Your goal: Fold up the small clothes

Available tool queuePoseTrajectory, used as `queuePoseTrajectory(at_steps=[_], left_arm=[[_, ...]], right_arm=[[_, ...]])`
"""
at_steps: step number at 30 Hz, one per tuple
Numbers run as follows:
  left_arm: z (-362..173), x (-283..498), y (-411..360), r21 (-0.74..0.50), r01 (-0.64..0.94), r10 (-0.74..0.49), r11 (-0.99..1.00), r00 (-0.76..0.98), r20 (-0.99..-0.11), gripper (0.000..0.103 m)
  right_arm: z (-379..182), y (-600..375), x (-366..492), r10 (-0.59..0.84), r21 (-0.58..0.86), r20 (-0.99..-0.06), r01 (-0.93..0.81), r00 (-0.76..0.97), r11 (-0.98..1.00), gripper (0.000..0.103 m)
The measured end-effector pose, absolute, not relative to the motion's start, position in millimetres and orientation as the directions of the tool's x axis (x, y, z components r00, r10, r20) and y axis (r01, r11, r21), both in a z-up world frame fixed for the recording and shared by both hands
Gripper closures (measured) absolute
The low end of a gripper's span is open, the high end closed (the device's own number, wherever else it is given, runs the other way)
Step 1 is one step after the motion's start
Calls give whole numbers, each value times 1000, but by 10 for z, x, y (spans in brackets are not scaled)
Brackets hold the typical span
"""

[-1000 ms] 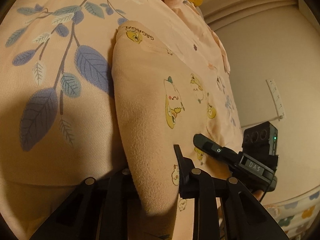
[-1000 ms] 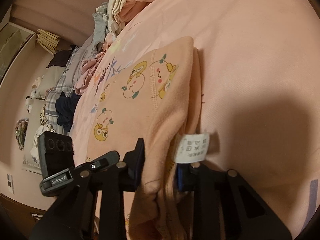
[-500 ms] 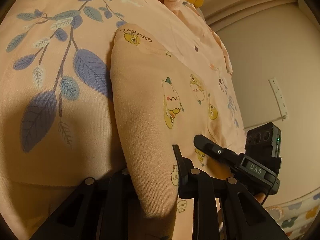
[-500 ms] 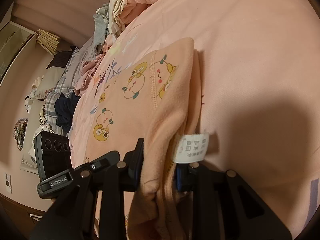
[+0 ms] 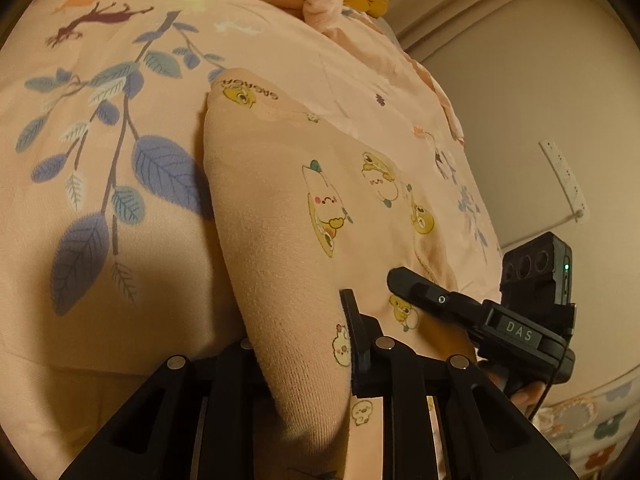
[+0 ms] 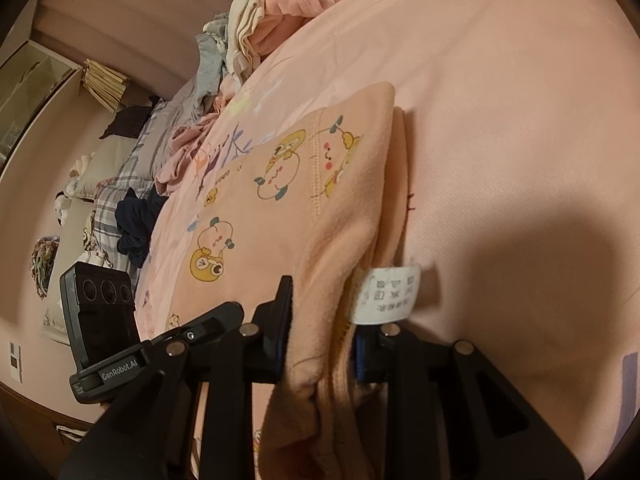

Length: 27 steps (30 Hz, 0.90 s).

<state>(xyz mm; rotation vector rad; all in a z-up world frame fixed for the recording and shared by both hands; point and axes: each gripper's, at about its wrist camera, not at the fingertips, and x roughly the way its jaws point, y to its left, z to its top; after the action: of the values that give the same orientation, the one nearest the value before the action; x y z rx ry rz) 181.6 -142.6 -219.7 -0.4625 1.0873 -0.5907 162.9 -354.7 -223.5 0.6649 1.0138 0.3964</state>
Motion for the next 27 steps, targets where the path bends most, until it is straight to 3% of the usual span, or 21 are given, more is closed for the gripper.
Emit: queuePoseTrajectory(at_steps=[7, 15, 27], left_arm=[[-1859, 1737, -1435, -570, 319, -653, 757, 395, -646, 84], [-1180, 1505, -1232, -569, 452, -726, 687, 461, -511, 84], [-991, 1447, -1136, -514, 449, -682, 731, 518, -516, 84]], right_arm=[[-1965, -3545, 1541, 611, 685, -589, -74, 529, 725, 84], [-1238, -3528, 1272, 641, 663, -444, -251, 626, 705, 84], [-934, -3318, 1210, 639, 589, -406, -348, 653, 729, 84]])
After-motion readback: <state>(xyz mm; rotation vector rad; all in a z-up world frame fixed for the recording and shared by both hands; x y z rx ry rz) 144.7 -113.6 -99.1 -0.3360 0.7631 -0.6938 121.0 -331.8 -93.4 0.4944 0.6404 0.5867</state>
